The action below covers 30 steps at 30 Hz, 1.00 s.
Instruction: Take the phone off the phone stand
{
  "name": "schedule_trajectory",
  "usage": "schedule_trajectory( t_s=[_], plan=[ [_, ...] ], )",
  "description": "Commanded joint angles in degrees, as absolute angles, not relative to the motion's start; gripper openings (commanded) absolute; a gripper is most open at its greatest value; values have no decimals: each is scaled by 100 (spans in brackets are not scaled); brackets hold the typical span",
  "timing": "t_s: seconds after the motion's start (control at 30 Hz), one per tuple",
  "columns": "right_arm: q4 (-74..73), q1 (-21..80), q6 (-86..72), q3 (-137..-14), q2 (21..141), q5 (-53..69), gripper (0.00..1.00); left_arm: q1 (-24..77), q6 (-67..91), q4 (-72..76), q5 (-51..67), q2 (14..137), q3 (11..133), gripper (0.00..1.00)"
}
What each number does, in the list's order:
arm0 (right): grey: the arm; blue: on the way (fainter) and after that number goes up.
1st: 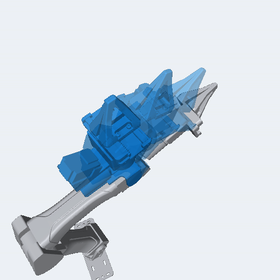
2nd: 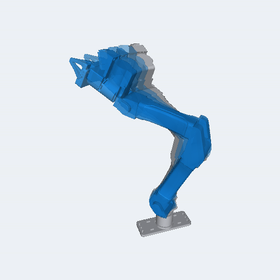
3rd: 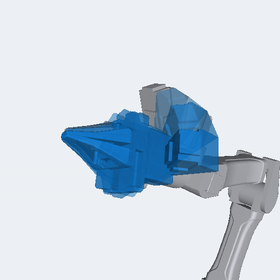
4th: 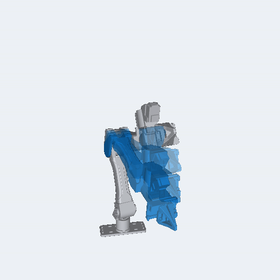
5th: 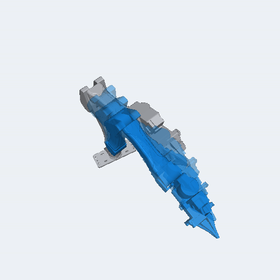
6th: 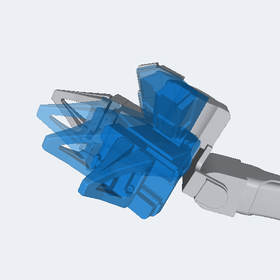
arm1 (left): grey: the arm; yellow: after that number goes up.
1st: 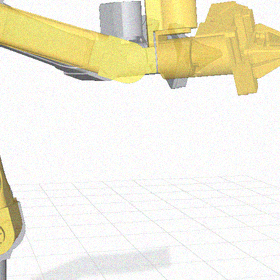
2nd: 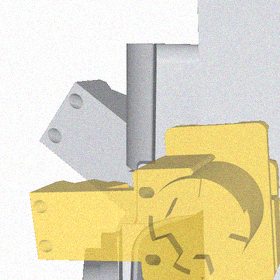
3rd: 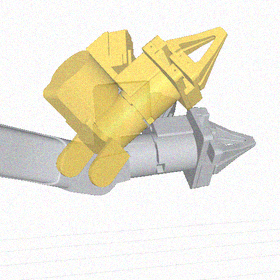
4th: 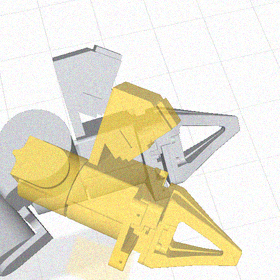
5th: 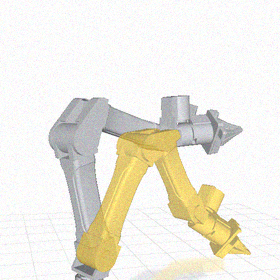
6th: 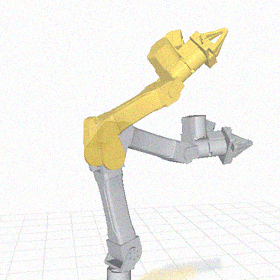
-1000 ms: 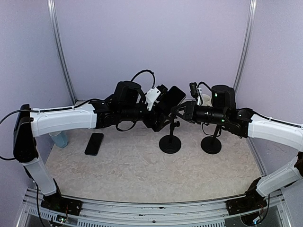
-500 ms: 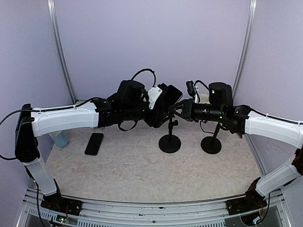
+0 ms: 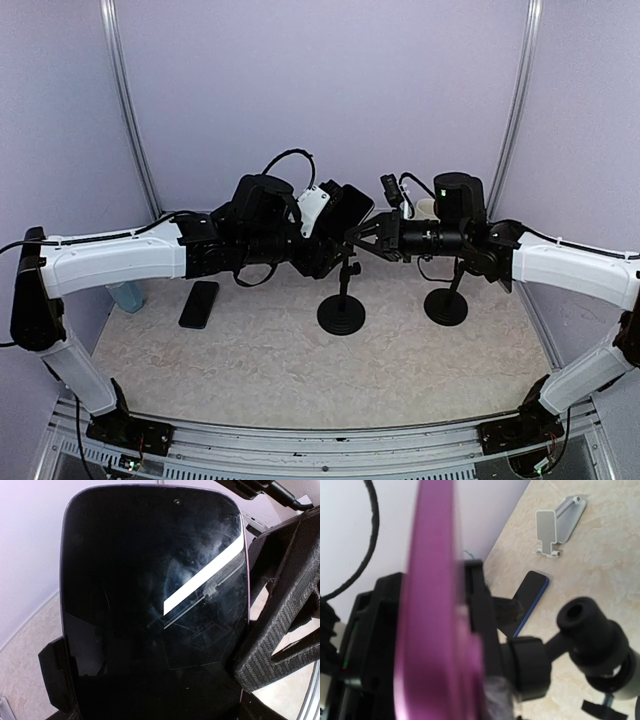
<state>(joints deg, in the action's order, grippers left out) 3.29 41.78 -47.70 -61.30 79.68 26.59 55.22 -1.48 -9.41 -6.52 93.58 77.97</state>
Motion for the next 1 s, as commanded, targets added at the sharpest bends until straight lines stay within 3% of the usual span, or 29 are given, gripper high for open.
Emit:
schedule_trajectory(
  t_s=[0.0, 0.33, 0.8, 0.97],
  plan=[
    [386, 4175, -4724, -6014, 7808, 2888, 0, 5245, 225, -681, -1604, 8961, 7722, 41],
    [283, 4175, -4654, -5737, 7637, 2905, 0, 4654, 990, -622, -1886, 8778, 7398, 28],
    [46, 4140, -4491, -5449, 7372, 2976, 0, 4045, 1347, -850, -1779, 8746, 7258, 20],
    [43, 4091, -4474, -5423, 7343, 2943, 0, 3991, 1234, -558, -1129, 8649, 7112, 17]
  ],
)
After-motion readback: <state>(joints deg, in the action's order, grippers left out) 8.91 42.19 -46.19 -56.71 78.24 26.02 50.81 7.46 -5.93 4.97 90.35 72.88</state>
